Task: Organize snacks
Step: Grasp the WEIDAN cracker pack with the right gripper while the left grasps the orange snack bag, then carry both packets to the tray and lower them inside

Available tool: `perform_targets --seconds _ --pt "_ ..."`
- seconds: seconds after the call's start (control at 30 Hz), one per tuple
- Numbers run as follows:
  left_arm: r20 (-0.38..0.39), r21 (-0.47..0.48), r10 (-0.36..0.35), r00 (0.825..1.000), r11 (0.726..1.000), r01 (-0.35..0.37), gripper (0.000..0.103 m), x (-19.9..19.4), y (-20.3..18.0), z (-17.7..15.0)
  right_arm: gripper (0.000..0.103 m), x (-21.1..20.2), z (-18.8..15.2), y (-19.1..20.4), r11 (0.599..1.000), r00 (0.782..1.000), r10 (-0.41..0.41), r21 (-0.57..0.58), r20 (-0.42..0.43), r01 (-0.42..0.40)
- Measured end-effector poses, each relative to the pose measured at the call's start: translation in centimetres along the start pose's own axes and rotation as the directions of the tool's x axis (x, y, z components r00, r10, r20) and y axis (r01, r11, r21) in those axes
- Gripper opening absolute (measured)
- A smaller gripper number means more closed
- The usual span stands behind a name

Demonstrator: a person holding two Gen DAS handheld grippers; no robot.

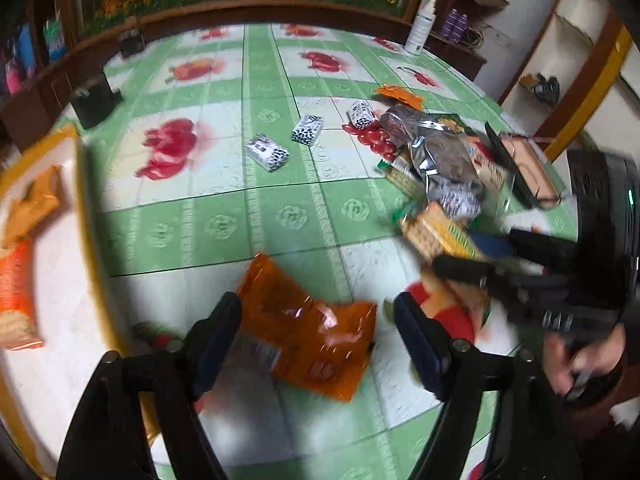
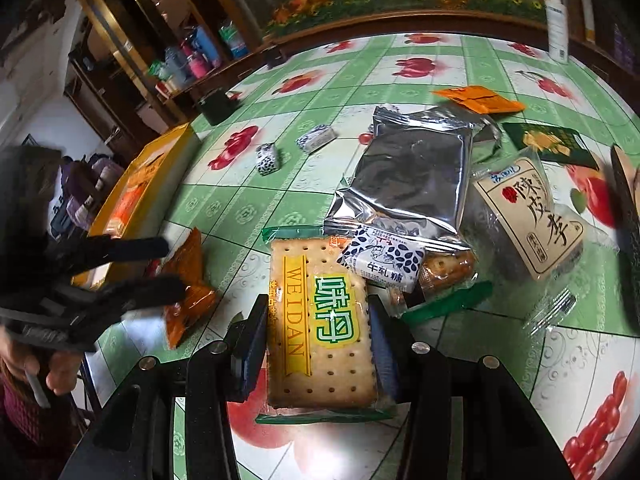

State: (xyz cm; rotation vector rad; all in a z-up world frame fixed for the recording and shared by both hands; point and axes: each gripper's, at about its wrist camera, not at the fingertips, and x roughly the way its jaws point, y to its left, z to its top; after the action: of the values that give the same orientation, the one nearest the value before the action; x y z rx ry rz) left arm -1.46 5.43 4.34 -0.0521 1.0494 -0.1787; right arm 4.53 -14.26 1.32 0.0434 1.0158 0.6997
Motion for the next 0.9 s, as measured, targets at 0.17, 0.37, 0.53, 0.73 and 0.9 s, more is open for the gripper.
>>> perform_targets --seconds 0.17,0.37,0.53,0.73,0.9 --pt "-0.004 0.019 0.088 0.996 0.996 -0.088 0.091 0.2 -1.0 -1.6 0.051 0.3 0.0 0.8 0.999 0.999 -0.032 -0.029 0.004 0.032" --pt "-0.04 -0.228 0.057 0.998 0.972 -0.064 0.091 1.8 -0.8 -2.5 0.051 0.4 -0.2 1.3 0.998 0.999 -0.035 -0.051 0.004 0.035" --pt "-0.048 -0.261 0.125 0.991 0.956 -0.133 0.092 3.1 -0.8 -0.7 0.051 0.4 -0.2 1.0 0.999 1.0 -0.028 -0.04 0.005 0.028" --pt "-0.005 -0.143 0.215 0.977 0.966 -0.213 0.065 4.3 -0.7 1.1 0.051 0.3 -0.3 1.1 0.999 0.999 -0.032 -0.043 0.007 0.032" --pt "0.032 -0.088 0.172 0.985 0.982 -0.168 0.058 4.0 -0.7 0.8 0.051 0.3 -0.3 1.3 0.997 0.999 -0.046 -0.056 0.008 0.046"
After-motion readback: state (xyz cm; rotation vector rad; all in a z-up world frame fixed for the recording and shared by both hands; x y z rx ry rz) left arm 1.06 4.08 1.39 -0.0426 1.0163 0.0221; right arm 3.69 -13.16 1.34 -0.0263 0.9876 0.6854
